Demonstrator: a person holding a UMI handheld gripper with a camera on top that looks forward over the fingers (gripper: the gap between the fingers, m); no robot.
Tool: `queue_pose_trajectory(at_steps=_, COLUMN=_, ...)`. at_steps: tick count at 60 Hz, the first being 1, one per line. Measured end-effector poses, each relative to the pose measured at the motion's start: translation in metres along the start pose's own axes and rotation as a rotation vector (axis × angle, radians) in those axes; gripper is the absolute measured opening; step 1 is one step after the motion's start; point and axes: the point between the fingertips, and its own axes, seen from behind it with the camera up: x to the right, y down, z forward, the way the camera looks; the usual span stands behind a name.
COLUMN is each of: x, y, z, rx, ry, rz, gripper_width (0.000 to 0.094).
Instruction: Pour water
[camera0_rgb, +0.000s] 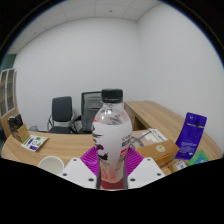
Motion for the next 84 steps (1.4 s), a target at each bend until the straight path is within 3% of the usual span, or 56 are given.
queue_pose_trajectory(at_steps=12, x=0.009, y=0.048, z=0.016, rx=-0.05, ry=-0.015, rz=0.027, gripper_width=0.0298)
queue_pose_trajectory(at_steps=23, x=0.01, y=0.047, z=0.016, rx=-0.008, ry=-0.028, rz=-0.011, gripper_width=0.033)
queue_pose_trajectory(at_steps=33, x=0.009, y=0.051, z=0.015, rx=-0.052, ry=-0.034, rz=-0.015, gripper_width=0.0514)
queue_pose_trajectory(at_steps=39, x=0.007, y=0.053, z=0.001, rx=-0.104, ry=-0.032, rz=-0.016, gripper_width=0.0871)
queue_pose_trajectory(at_steps=41, x=0.009, y=0.05, z=-0.007, rx=-0.111, ry=-0.016, rz=-0.023, gripper_width=0.0839)
queue_pose_trajectory(at_steps=47, x=0.012, y=0.037, z=-0.04, rx=-0.119, ry=0.026, rz=-0.042, gripper_width=0.0864)
queue_pose_trajectory(at_steps=68, x=-0.035, y=-0.002, z=-0.245, rx=-0.149, ry=0.044, rz=-0.087, gripper_width=0.0859)
queue_pose_trajectory(at_steps=84, x=-0.073, y=-0.005, z=-0.376, rx=-0.167, ry=0.042, rz=-0.051, gripper_width=0.0856)
